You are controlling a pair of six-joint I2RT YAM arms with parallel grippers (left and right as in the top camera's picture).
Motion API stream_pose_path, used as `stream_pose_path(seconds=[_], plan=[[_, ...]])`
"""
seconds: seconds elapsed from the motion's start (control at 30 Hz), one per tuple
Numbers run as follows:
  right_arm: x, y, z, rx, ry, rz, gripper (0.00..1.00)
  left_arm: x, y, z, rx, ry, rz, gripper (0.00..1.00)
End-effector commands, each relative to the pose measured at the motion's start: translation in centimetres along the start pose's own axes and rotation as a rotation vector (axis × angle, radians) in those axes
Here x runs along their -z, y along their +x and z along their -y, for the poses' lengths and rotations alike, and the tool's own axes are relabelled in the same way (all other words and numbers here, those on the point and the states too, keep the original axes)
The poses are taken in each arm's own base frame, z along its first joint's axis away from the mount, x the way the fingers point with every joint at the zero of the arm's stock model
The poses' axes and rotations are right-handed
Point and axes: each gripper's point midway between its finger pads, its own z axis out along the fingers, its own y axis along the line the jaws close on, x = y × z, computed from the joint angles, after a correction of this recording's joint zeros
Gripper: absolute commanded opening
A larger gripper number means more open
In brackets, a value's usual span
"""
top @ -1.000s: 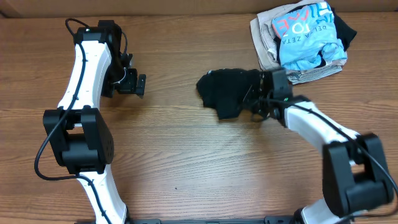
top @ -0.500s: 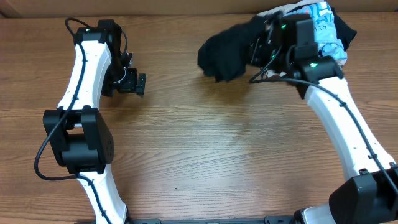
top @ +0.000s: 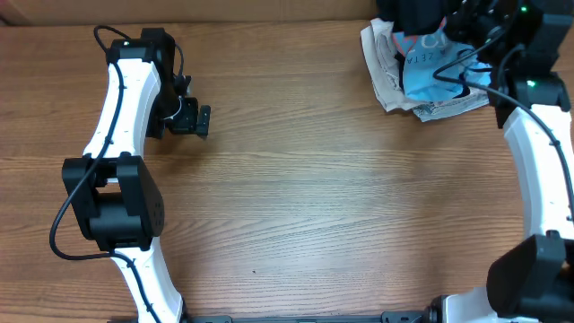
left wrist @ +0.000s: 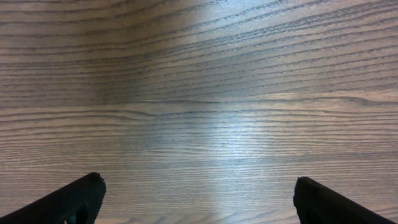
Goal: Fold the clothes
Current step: 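Carry the black bundle up to the clothes stack with the right gripper, then place the black bundle on top of the stack and press it down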
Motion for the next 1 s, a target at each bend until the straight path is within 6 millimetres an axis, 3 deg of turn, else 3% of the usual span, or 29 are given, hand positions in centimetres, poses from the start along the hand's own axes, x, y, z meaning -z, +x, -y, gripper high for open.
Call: stream_pose_path(seconds=[0.0,0.33,0.37,0.47,0.53,0.67,0.83,0.97], plan=[[-1.1,-0.2,2.0,-0.029,-0.019,-0.009,0.04,0.1,0.1,-0.1,-0.012,0.002,0.002,1.0],[-3.2,7.1,12.4,-0.217,0.16,-0.192,0.04,0.1,-0.8,0.9,-0.015,0.057,0.039,1.0],[-3.2,7.9,13.5,-0.234,0.194,-0.21,0.08,0.1,-0.9,0.9,-0.015,0.057,0.041,1.0],[-2.9,9.5,15.2,-0.244,0.248,-0.251,0.49,0.1,-0.9,0.9,-0.015,0.056,0.041,1.0],[-2.7,9.5,15.3,-0.225,0.248,-0.261,0.62,0.1,-0.9,0.9,-0.016,0.056,0.042,1.0],[-1.6,7.9,14.3,-0.208,0.243,-0.237,0.7,0.1,-1.0,0.9,-0.016,0.056,0.047,1.0],[2.0,3.5,10.0,-0.139,0.219,-0.171,0.75,0.1,-1.0,0.9,-0.016,0.056,0.048,1.0],[4.5,1.1,7.3,-0.052,0.214,-0.128,0.82,0.1,-1.1,0.9,-0.016,0.056,0.052,1.0]])
